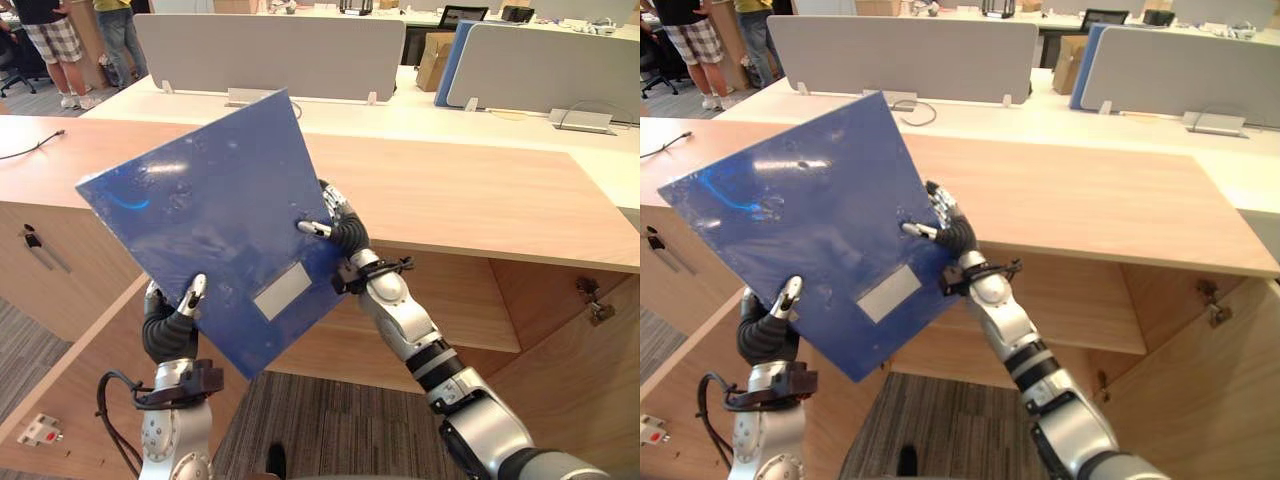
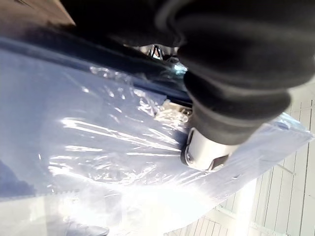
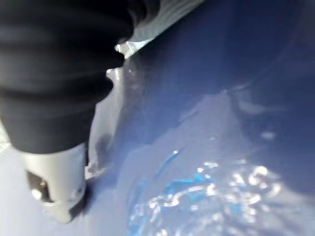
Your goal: Walk over to the cabinet, pick up the folder, carry it to the office cabinet, place the folder inside the office cabinet, then close the office cabinet door
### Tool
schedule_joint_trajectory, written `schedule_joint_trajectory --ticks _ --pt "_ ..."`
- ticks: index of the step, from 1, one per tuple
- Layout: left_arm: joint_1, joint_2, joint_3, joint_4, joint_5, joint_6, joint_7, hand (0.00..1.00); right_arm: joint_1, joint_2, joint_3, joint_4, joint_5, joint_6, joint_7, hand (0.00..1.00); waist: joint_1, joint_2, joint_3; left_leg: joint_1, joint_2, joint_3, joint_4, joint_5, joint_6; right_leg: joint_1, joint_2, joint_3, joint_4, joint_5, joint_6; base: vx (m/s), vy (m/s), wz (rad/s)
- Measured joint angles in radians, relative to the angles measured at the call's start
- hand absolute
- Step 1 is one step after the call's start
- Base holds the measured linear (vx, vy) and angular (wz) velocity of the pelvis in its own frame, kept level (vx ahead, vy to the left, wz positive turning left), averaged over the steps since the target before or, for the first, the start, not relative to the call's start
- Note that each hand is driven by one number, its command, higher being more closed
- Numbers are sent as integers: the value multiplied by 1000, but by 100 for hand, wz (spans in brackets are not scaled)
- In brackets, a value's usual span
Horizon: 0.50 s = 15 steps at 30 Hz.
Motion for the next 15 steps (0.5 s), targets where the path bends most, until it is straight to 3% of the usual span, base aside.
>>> schedule_joint_trajectory --ticks 5,15 --pt "-3 33 -2 -11 7 -15 0 100 -91 -101 117 41 61 26 82 0 9 0 -6 -1 3 0 0 1 -1 0 4 1 -3 2 -2 0 0 0" --pt "-18 109 -22 -21 5 -73 0 100 -271 -300 339 37 215 32 203 0 18 -1 -31 -12 14 -2 0 6 -9 -9 12 1 -8 5 -8 0 0 0"
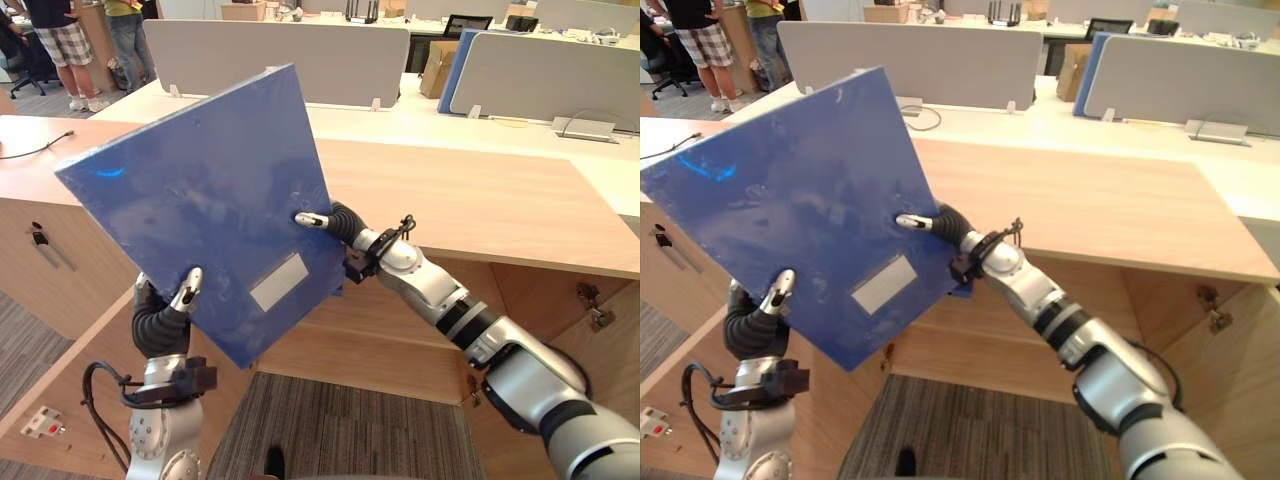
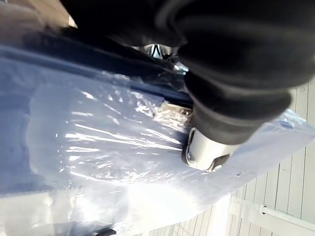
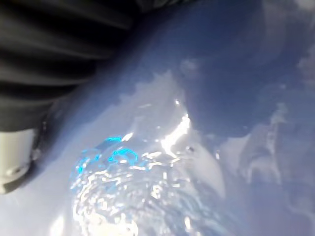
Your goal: Walk over to the cabinet, pick up the folder, carry it to the office cabinet, place the folder inside the office cabinet, then close the office cabinet door
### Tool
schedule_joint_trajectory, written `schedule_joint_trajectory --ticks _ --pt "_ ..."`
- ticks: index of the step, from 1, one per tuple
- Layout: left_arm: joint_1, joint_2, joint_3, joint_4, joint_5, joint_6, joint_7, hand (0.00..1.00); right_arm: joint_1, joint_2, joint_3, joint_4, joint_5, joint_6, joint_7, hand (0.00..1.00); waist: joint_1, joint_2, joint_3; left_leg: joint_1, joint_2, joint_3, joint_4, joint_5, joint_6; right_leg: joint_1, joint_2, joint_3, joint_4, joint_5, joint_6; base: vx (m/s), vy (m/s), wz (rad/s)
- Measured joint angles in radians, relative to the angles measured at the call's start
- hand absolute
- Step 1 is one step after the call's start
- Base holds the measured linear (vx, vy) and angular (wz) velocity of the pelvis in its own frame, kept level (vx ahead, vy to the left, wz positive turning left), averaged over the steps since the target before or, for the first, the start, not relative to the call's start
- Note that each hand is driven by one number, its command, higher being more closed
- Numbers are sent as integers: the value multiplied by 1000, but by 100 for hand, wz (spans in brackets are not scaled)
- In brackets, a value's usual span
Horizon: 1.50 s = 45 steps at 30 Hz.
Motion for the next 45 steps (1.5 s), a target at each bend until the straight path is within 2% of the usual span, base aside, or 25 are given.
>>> schedule_joint_trajectory --ticks 1,2,7,12,13,19,23,26,28,31,33,36,37,40,42,43,45 --pt "0 9 -9 0 -3 -4 0 100 -18 -25 17 -4 4 1 16 0 1 0 -3 0 0 0 0 0 0 0 1 0 0 0 0 0 0 0" --pt "0 15 -22 0 -3 -11 0 100 -36 -52 38 -12 31 3 31 100 2 0 -4 0 0 0 0 0 0 0 2 0 0 0 0 0 0 0" --pt "0 37 -40 0 -25 -17 0 100 -77 -141 85 -66 80 3 71 100 3 0 -8 0 0 0 0 0 -1 0 2 0 1 0 0 0 0 0" --pt "0 47 -58 0 -47 -27 0 100 -77 -161 81 -91 115 0 77 100 4 0 -13 0 1 0 0 -1 -1 0 -1 1 1 0 0 0 0 0" --pt "0 48 -58 0 -48 -28 0 0 -77 -162 81 -93 115 -1 77 100 4 0 -14 0 1 0 0 -1 -2 0 -1 1 1 0 0 0 0 0" --pt "1 91 -133 0 -85 -26 -53 0 -84 -193 71 -100 115 -3 96 100 5 1 -19 0 1 0 0 -1 -2 0 -1 1 2 0 0 0 0 0" --pt "2 143 -158 14 -164 -13 -114 0 -83 -221 72 -114 113 -1 115 100 -1 3 -25 2 1 1 0 -1 -2 0 -1 2 3 0 0 0 0 0" --pt "1 228 -224 77 -312 -5 -214 0 -79 -269 72 -147 68 0 122 100 -7 8 -30 5 1 5 0 0 -2 0 -4 4 8 1 2 0 0 0" --pt "0 270 -252 133 -381 24 -288 0 -57 -291 65 -182 27 0 121 100 -19 9 -30 9 3 10 -1 -1 -2 0 -5 10 11 1 2 0 0 -7" --pt "-10 281 -289 230 -433 54 -379 0 21 -293 -4 -246 -37 6 114 100 -30 11 -29 19 8 27 -6 -6 -7 -3 -5 29 18 1 3 -10 0 -18" --pt "-17 278 -308 270 -438 61 -409 0 65 -292 -56 -291 -79 7 111 100 -32 12 -28 18 12 34 -6 -10 -13 -10 -3 37 20 1 3 -24 -3 -18" --pt "-21 216 -302 334 -416 78 -444 0 201 -240 -231 -405 -206 8 105 100 -43 15 -26 15 17 48 -6 -11 -14 -21 -1 53 20 1 4 -12 -12 -13" --pt "-21 209 -300 337 -409 79 -444 0 213 -234 -247 -416 -217 8 104 100 -45 15 -26 14 17 48 -6 -11 -14 -22 -1 53 20 1 4 0 0 0" --pt "-22 102 -218 406 -302 97 -447 0 336 -162 -399 -547 -373 8 76 100 -60 20 -23 1 17 49 -5 -8 -10 -34 0 54 17 4 6 10 -5 -1" --pt "-20 47 -162 606 -208 175 -418 0 395 -36 -556 -641 -469 -9 -15 100 -71 26 -18 0 16 49 -5 -9 -11 -35 -1 58 12 4 6 38 -15 -5" --pt "-15 10 -121 735 -166 218 -388 0 405 19 -640 -688 -501 -38 -72 100 -81 26 -16 0 15 49 -1 -9 -12 -35 1 60 9 5 6 40 -17 -7" --pt "7 -44 -49 853 -86 250 -340 0 432 44 -741 -748 -560 -84 -138 100 -82 25 -16 0 15 49 0 -11 -14 -35 3 61 7 5 6 54 -31 -4"
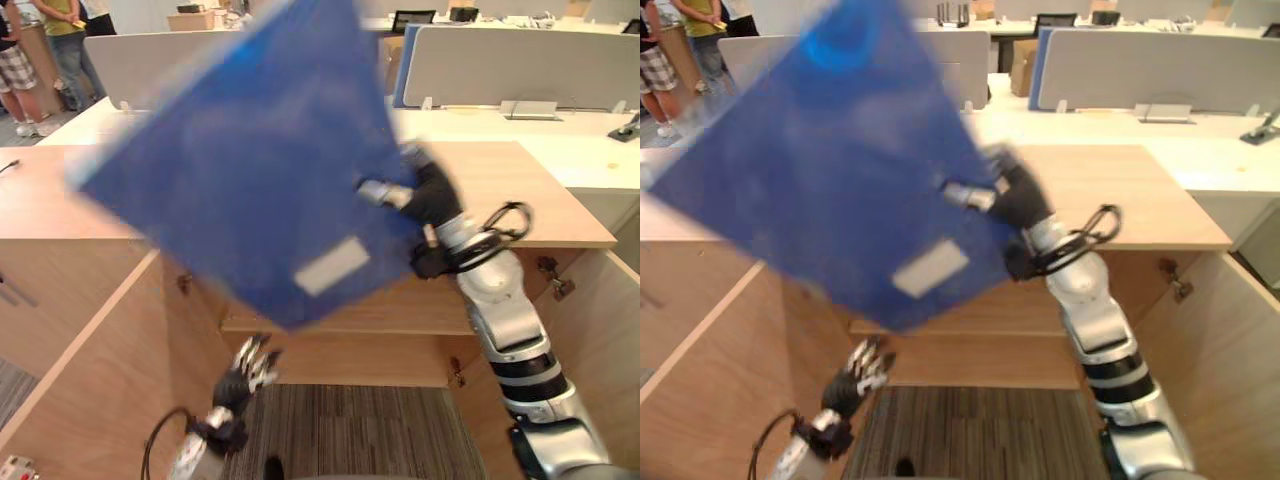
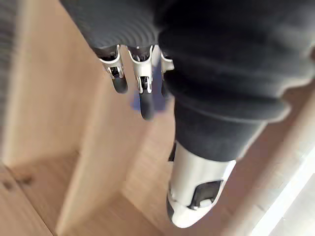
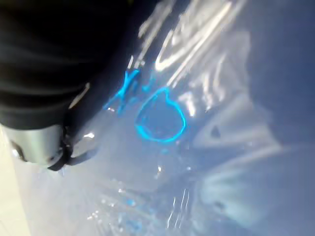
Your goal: Walk over to the cabinet, pick up the folder, carry it to the office cabinet, place the folder inside the office cabinet, then close the office cabinet door
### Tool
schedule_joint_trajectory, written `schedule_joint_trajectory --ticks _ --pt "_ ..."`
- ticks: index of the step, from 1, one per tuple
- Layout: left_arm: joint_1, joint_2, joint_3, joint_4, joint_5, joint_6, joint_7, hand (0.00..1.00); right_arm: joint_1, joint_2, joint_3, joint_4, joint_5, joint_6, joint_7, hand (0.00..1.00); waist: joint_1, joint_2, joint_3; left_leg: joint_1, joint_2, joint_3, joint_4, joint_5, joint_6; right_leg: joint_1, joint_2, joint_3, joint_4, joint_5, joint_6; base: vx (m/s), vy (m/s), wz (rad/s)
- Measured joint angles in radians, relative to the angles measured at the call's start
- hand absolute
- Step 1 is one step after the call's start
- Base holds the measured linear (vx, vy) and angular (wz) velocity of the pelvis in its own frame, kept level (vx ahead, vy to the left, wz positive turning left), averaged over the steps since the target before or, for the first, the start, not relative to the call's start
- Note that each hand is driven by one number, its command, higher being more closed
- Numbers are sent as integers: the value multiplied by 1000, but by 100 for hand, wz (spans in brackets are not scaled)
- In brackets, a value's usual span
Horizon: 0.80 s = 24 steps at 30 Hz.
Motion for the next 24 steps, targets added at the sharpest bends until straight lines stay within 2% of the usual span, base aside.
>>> schedule_joint_trajectory --ticks 2,3,6,8,11,16,18,20,22,24 --pt "19 -26 55 37 76 2 30 0 46 0 -38 -20 -49 -29 -30 100 0 3 -1 0 1 0 0 0 0 0 1 0 -2 0 0 19 -13 -1" --pt "18 -34 74 58 133 -2 41 0 85 0 -30 -19 -84 -30 -31 100 1 5 -2 0 3 -1 0 0 -1 0 4 0 -2 0 0 0 0 0" --pt "-1 -60 122 134 216 -7 64 0 165 -1 21 -13 -131 -30 -21 100 2 6 -2 0 8 -1 -4 -3 -2 0 7 1 -4 0 -1 -8 0 -2" --pt "-26 -74 165 257 275 -9 89 0 205 -1 69 -1 -159 -31 -3 100 4 4 -1 1 15 5 -5 -11 -1 -4 8 14 -6 1 -3 -14 9 -13" --pt "-42 -77 203 387 310 -9 133 0 227 -6 85 3 -178 -40 16 100 4 -2 2 1 18 14 -5 -12 -2 -9 8 23 -6 2 -5 4 5 -11" --pt "-46 -77 216 468 313 -8 173 0 241 -59 121 13 -227 -47 17 100 5 -7 4 1 19 16 -5 -12 -2 -9 10 25 -6 3 -6 0 0 0" --pt "-50 -77 217 492 331 -9 184 0 241 -91 172 32 -263 -75 15 100 4 -11 3 2 21 17 -5 -12 -2 -9 11 27 -6 4 -6 0 0 0" --pt "-57 -74 220 520 353 -11 186 0 242 -147 283 94 -299 -109 15 100 5 -17 3 4 20 17 -5 -13 -3 -7 11 27 -6 4 -6 0 0 0" --pt "-69 -63 221 552 373 -12 182 0 242 -205 420 199 -349 -132 31 100 7 -24 5 5 20 18 -5 -14 -3 -7 10 28 -6 3 -6 0 0 0" --pt "-78 -44 221 606 437 -8 180 0 254 -244 593 422 -473 -155 86 100 22 -35 9 8 18 24 -5 -22 -9 -7 7 35 -5 3 -6 -8 25 -7"
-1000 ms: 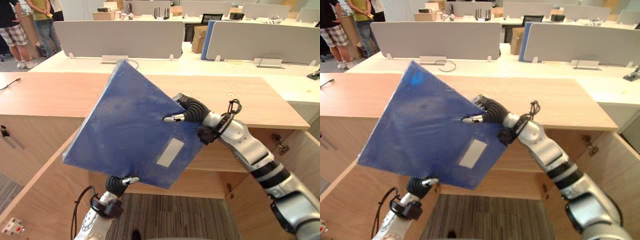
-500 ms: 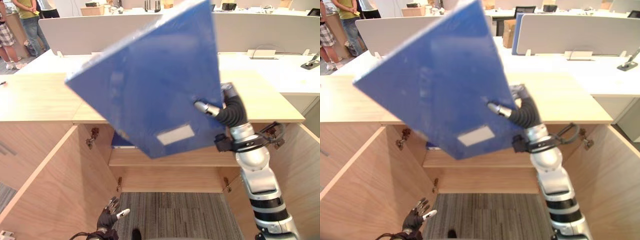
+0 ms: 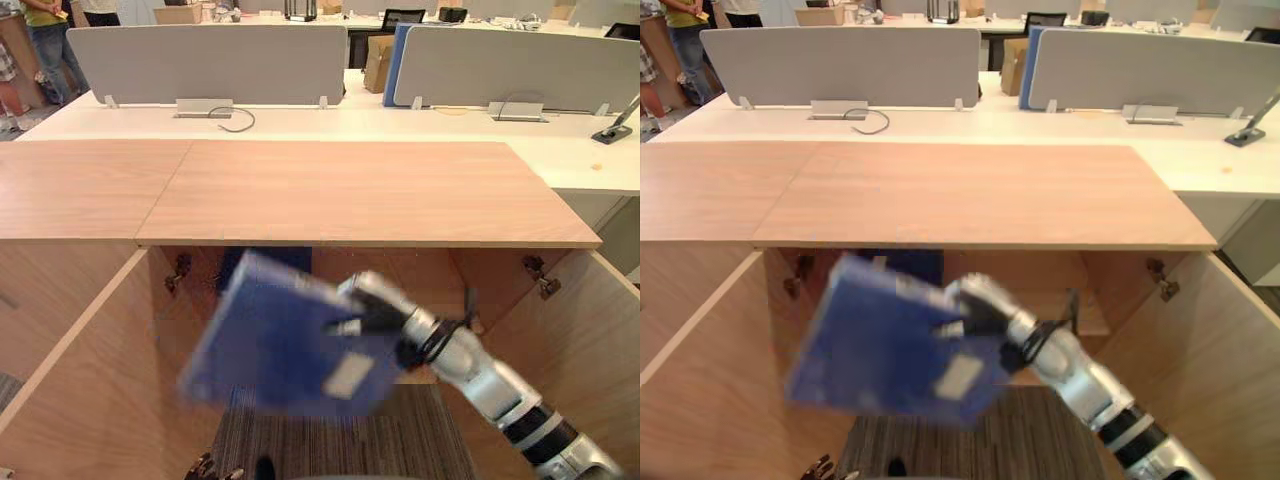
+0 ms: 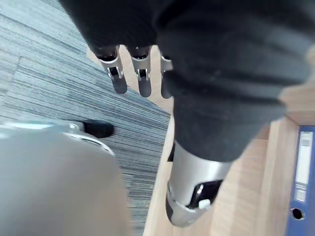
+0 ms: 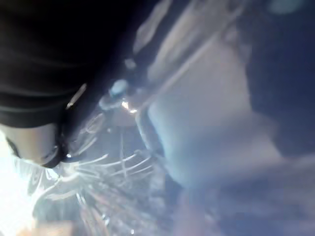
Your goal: Walk over to the cabinet, pick up the folder, carry it to the office cabinet, place the folder inside the office cabinet, then close the office cabinet door
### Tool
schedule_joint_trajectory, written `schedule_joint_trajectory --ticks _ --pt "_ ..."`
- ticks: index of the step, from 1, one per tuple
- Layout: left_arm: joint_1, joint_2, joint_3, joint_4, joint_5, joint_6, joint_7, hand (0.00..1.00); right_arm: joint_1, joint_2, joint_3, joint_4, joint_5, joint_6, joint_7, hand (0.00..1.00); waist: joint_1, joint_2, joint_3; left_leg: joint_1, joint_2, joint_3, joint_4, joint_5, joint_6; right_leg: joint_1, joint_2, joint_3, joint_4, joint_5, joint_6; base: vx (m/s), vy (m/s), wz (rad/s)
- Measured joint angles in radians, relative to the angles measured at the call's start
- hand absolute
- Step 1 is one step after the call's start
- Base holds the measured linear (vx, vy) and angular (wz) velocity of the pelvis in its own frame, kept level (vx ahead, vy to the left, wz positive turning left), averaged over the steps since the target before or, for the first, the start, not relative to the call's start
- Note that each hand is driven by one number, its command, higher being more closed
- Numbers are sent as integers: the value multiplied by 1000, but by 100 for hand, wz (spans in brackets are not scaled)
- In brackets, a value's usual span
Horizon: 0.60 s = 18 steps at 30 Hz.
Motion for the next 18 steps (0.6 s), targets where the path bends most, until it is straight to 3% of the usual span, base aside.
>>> schedule_joint_trajectory --ticks 2,3,8,12,16,18 --pt "-11 3 8 32 43 5 1 0 25 2 60 189 -103 -1 33 100 18 -3 8 1 -4 2 0 -3 2 0 -5 2 1 0 1 -1 15 -2" --pt "-15 3 8 38 59 7 1 0 29 4 63 253 -121 1 30 100 20 -2 11 1 -7 2 0 -3 3 0 -7 2 1 -1 2 3 35 -3" --pt "-28 0 3 54 142 25 10 0 6 37 24 610 -420 46 -15 100 28 15 25 16 -23 13 5 -18 13 8 -25 12 1 -8 12 24 23 -6" --pt "-38 -7 4 50 147 24 16 0 1 65 13 734 -544 98 -25 100 41 23 53 23 -37 12 19 -35 19 23 -34 7 4 -13 21 71 -5 2" --pt "-56 -34 10 24 148 21 34 0 -25 93 -123 808 -540 133 -21 100 55 53 117 -64 -39 14 231 -158 30 15 -65 5 47 -33 41 19 49 -1" --pt "-55 -54 12 7 148 21 42 0 -48 124 -251 845 -427 167 -26 100 58 92 146 -143 -14 17 392 -243 38 -22 -67 16 107 -57 47 -4 101 -14"
